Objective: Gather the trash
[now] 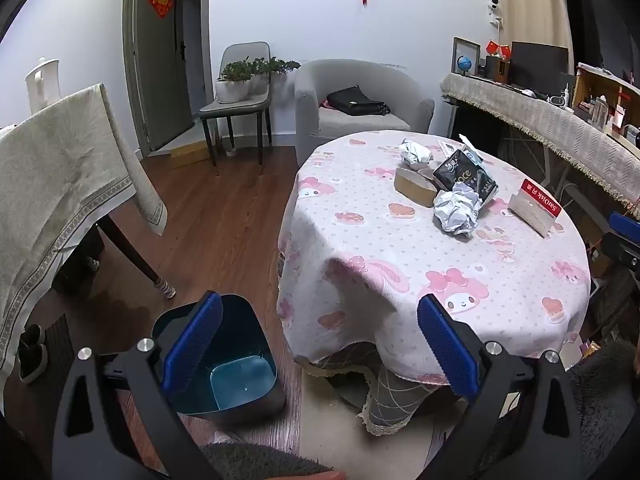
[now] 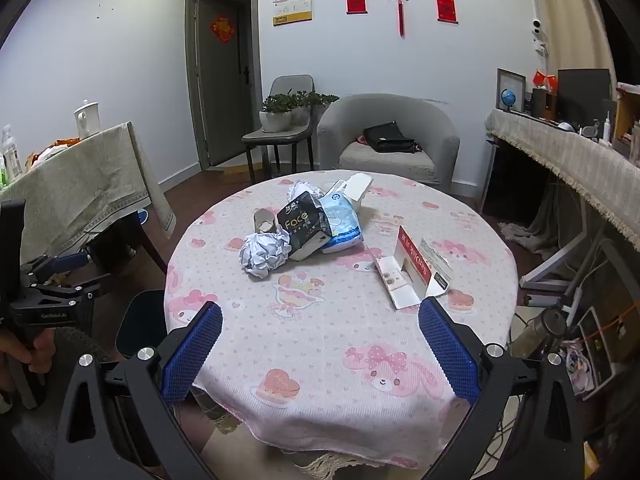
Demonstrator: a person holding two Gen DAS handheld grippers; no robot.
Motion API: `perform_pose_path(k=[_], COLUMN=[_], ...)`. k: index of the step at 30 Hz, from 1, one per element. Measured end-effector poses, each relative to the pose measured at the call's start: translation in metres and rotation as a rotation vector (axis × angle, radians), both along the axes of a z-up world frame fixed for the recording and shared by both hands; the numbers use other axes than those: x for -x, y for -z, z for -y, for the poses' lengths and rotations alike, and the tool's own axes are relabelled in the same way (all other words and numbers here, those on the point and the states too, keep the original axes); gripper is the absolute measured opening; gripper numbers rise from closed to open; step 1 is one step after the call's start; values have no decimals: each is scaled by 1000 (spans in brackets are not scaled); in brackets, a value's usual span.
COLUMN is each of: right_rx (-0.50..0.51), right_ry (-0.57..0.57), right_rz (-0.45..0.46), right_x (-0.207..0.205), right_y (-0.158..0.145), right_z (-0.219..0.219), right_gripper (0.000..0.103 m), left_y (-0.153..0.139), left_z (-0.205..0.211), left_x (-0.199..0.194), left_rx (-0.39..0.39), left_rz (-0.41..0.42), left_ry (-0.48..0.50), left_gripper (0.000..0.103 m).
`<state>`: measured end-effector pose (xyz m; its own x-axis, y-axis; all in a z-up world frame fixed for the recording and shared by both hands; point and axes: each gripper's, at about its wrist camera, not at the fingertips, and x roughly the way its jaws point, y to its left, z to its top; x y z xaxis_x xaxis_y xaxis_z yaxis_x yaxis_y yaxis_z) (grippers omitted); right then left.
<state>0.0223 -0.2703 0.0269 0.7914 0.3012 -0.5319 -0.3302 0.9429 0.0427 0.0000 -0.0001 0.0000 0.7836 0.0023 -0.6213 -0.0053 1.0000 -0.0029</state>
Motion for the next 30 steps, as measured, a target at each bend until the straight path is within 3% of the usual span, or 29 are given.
perform_pose_path(k=[30], right_rx=[6], right_ry=[-1], right_rz=[-7], right_x=[0], right_y=[1], right_z=[-1], right_gripper=[100], left_y=[1], left_z=[4], left_x=[-1], left_rx=[-25], left_rz=[-3], left_ry=[0], left_gripper=[100])
